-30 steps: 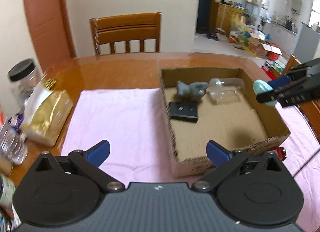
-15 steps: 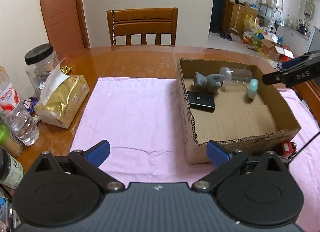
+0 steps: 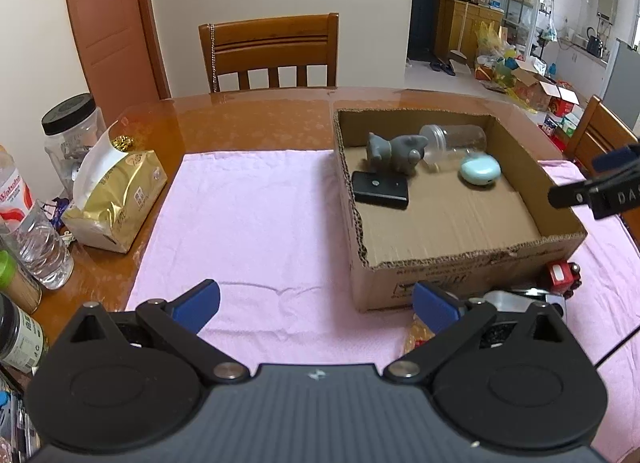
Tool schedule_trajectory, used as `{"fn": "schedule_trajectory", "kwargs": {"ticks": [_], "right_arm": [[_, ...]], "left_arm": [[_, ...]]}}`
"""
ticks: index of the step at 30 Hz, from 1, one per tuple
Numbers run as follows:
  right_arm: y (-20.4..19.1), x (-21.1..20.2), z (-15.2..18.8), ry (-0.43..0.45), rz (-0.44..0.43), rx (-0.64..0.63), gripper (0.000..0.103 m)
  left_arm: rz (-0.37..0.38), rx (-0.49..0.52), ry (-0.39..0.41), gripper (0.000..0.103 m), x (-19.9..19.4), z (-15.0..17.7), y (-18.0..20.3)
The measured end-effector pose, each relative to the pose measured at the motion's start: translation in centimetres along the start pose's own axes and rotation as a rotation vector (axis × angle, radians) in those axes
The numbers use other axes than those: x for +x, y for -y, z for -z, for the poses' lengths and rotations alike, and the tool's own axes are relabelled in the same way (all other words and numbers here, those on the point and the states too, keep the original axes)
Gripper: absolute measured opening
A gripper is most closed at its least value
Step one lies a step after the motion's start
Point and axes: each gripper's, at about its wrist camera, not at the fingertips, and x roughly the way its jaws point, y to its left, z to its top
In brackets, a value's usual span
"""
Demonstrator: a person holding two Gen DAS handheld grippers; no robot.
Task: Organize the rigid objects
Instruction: 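Release the egg case into the box and move the right gripper to the blue toy train car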
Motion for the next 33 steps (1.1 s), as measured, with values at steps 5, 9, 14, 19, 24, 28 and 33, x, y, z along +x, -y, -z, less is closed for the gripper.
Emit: {"fn": "schedule_trajectory", "kwargs": {"ticks": [5, 9, 14, 19, 24, 28, 33], "right_arm": [[-0.3, 0.1, 2.7, -0.051, 0.029, 0.071, 0.103], [-0.4, 1.3, 4.7, -0.108, 0.017, 0.164, 0.103], [-1.1, 3.4, 6.8, -0.163, 0.012, 0.229, 0.103], [-0.2, 3.4, 8.6, -0.181, 0.026, 0.278, 0.103], [1.4, 2.1, 11.1, -0.212, 0.068, 0.308, 0.103], [2.0, 1.1, 13.0, -0.247, 0.077, 0.317, 0.103], [1.3, -0.7, 14.2, -0.213, 0.008, 0.298, 0.103]], "left_arm": [[0.004, -0.012, -0.016, 0.102, -0.2, 1.0, 0.0], [0.004, -0.020, -0.035, 0.102, -0.2, 1.8, -0.1], [0.000, -0.014, -0.047, 0.102, -0.5, 2.4, 0.0], [0.002, 0.002, -0.051, 0.102, -0.7, 2.7, 0.2], [0.019, 0.011, -0.054, 0.102, -0.5, 2.8, 0.7], [0.032, 0.029, -0.051, 0.102, -0.3, 2.6, 1.3], [0.046, 0.046, -0.053, 0.102, 0.0, 2.3, 2.0]]}}
